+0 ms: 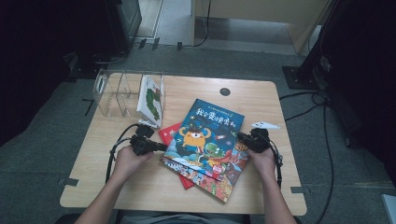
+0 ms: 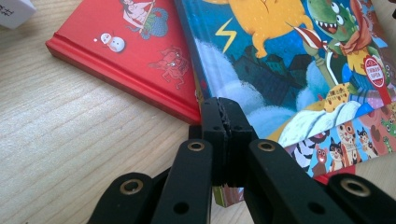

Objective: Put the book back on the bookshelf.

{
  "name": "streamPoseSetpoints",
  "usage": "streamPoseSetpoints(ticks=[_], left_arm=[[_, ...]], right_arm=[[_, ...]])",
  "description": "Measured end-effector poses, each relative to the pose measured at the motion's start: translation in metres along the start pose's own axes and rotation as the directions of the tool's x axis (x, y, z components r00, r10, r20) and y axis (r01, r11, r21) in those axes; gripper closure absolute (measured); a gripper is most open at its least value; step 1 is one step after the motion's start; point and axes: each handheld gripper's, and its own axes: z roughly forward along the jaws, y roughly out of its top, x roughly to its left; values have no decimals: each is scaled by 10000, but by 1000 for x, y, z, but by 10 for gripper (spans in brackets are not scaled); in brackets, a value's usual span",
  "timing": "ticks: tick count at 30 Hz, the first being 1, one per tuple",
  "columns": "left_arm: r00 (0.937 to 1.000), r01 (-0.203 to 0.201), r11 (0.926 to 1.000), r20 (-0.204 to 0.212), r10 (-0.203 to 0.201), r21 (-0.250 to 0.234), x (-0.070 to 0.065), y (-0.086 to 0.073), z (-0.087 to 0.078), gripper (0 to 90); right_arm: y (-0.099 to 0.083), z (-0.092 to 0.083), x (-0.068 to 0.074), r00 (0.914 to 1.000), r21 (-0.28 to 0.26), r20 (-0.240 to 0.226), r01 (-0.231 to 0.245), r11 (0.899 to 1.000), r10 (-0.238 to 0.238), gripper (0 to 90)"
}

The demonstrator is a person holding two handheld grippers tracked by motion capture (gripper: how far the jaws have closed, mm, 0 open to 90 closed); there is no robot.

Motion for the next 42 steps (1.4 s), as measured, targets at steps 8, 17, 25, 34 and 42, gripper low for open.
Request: streamPoseSetpoints(ticks=[8, 17, 25, 34, 42], left_arm=[[9995, -325, 9992, 57, 324, 221, -11, 1, 8, 900], [9983, -532, 9983, 265, 526, 236, -21, 1, 13, 900], [9976, -479, 9986, 506, 467, 242, -23, -1, 14, 900], [9936, -882, 9951, 747, 847, 441, -41, -6, 20, 900], [9881, -1250, 9907, 964, 1195, 536, -58, -11, 27, 900]], right_arm=[[0, 1, 6, 9998, 83, -62, 205, 9998, -204, 900], [1, 2, 9, 9997, 162, -103, 225, 9996, -224, 900], [1, 3, 9, 9996, 211, -217, 174, 9996, -169, 900], [4, 4, 10, 9997, 334, -115, 203, 9992, -199, 900], [6, 4, 5, 9999, 383, -168, 29, 9993, -22, 900]])
